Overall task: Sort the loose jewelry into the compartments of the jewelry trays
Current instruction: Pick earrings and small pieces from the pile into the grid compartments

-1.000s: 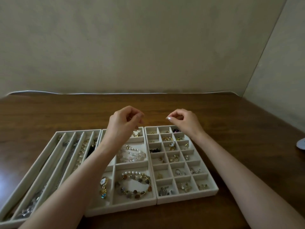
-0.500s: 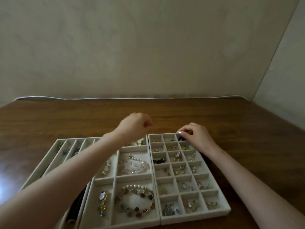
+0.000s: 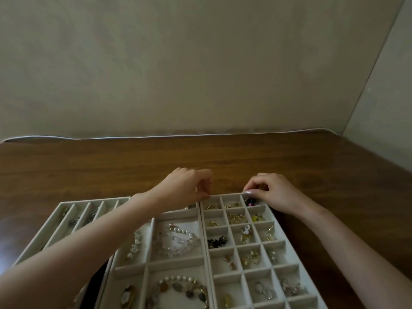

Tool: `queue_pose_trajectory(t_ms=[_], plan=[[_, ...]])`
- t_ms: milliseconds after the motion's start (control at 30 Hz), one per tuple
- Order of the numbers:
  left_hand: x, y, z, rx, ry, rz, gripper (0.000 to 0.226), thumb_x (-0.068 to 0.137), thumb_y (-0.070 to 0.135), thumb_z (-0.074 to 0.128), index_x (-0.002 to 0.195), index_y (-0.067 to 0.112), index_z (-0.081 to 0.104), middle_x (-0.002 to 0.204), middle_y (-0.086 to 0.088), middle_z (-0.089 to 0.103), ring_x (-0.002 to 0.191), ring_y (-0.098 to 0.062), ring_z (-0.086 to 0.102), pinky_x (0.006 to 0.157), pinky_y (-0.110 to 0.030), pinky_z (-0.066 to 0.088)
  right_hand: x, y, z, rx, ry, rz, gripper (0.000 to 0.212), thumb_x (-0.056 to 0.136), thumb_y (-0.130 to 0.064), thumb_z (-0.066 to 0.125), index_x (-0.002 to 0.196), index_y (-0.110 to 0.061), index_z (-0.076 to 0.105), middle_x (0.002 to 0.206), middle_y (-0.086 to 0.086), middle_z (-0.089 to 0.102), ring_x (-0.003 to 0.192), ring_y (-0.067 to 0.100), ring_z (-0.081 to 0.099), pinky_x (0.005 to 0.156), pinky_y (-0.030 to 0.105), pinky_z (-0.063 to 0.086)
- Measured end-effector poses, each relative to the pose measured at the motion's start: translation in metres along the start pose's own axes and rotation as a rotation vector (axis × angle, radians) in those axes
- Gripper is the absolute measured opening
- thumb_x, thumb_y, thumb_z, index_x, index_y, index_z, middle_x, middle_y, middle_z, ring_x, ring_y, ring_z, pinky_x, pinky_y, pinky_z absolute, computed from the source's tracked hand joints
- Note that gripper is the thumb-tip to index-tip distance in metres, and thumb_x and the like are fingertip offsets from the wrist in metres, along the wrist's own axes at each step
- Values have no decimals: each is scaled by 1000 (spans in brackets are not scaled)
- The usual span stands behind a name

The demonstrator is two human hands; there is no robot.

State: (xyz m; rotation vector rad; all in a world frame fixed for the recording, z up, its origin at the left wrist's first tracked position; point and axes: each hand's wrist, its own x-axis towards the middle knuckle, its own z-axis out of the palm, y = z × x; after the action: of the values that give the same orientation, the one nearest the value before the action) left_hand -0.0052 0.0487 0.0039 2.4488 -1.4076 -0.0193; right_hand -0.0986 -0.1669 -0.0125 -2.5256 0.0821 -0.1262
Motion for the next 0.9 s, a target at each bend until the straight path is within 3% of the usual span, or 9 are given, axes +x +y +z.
queue_pose_trajectory(t_ms=[133, 267, 400, 567, 667, 900], plan=[[-8, -3, 0, 75, -63, 119, 24, 88, 12, 52, 96, 34, 58, 104, 16, 55, 102, -1, 44, 91, -25, 37, -4, -10, 7, -23, 138, -186, 27, 91, -11, 54, 88, -35, 66, 93, -17, 54, 93, -1, 47, 79, 18, 39], [-16, -11, 3, 212, -26, 209, 42, 82, 6, 49, 104, 40, 60, 117, 15, 49, 111, -4, 37, 93, -30, 33, -8, -26, 20, -73, 68, -339, 35, 83, -21, 38, 88, -35, 69, 105, -19, 52, 108, -3, 37, 91, 12, 27], [-17, -13, 5, 283, 21, 237, 45, 79, 5, 49, 108, 39, 57, 121, 13, 47, 112, -8, 37, 90, -27, 33, -10, -25, 25, -134, 3, -334, 42, 82, -32, 29, 96, -36, 68, 116, -18, 49, 114, -8, 29, 95, 15, 22], [-17, -15, 8, 314, 112, 257, 40, 74, 8, 49, 101, 35, 60, 119, 9, 51, 109, -13, 42, 85, -27, 35, -11, -28, 27, -246, -27, -352, 55, 79, -43, 16, 107, -36, 63, 125, -14, 45, 115, -4, 28, 96, 19, 23], [-17, -14, 9, 266, 107, 247, 39, 74, 6, 50, 99, 34, 61, 119, 9, 51, 109, -13, 42, 87, -28, 36, -11, -31, 29, -334, -33, -366, 58, 79, -43, 13, 111, -34, 60, 130, -12, 43, 118, -1, 26, 100, 26, 25], [-18, -15, 7, 174, 59, 204, 39, 78, 7, 46, 99, 35, 63, 124, 12, 48, 115, -10, 39, 95, -35, 36, -11, -31, 28, -315, -32, -361, 57, 79, -43, 14, 111, -37, 61, 130, -12, 42, 117, -1, 28, 101, 27, 25]])
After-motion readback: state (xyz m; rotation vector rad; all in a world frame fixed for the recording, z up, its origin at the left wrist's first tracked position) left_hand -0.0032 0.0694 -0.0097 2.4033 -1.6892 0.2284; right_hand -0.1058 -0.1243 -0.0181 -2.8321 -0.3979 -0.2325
